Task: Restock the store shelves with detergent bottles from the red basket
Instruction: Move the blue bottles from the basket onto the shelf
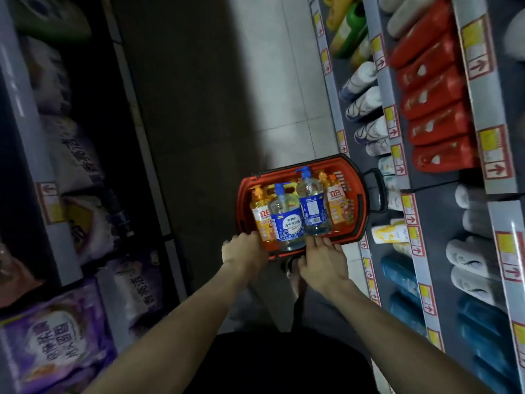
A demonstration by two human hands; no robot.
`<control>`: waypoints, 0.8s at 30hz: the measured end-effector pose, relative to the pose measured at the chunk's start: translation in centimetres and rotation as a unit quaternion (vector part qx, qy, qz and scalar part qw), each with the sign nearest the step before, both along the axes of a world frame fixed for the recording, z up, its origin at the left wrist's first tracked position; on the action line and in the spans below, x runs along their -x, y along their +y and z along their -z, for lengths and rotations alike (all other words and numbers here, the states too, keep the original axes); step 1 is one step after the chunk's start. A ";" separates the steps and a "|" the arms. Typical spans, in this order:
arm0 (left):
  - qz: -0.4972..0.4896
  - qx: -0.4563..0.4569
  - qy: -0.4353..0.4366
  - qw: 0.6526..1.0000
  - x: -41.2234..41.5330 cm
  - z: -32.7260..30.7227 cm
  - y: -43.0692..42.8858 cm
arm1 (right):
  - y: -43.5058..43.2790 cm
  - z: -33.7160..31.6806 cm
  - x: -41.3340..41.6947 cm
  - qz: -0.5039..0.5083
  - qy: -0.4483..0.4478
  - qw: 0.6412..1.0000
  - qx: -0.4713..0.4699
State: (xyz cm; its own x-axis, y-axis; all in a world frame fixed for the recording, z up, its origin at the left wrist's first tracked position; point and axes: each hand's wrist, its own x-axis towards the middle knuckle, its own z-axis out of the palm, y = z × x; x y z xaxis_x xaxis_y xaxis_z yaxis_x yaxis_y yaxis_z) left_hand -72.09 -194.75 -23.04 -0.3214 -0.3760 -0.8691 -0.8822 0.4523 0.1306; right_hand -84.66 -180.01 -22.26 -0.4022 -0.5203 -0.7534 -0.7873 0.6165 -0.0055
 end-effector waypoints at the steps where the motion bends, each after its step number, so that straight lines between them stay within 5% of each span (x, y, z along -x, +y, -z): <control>1: 0.005 -0.003 -0.006 1.000 0.5 1.1 -0.2 | -0.2 0.8 0.4 0.006 -0.002 1.000 -0.005; 10: 0.041 -0.023 -0.036 0.998 5.4 10.6 1.1 | -1.2 9.3 3.6 -0.001 -0.034 0.999 -0.036; 17: 0.044 -0.012 -0.002 0.999 11.7 14.9 3.5 | -0.9 14.1 8.3 0.097 -0.044 0.994 -0.019; 24: -0.145 -0.031 0.039 0.988 16.8 17.7 5.7 | -0.9 17.3 12.9 0.167 -0.105 0.980 0.000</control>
State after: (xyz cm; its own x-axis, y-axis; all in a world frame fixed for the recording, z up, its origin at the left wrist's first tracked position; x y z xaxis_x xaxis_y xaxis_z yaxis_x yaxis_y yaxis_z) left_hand -88.92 -189.00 -40.78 -0.2749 -0.4086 -0.8703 -0.9597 0.1715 0.2227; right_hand -97.57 -180.87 -39.59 -0.3864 -0.3852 -0.8381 -0.5231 0.8399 -0.1449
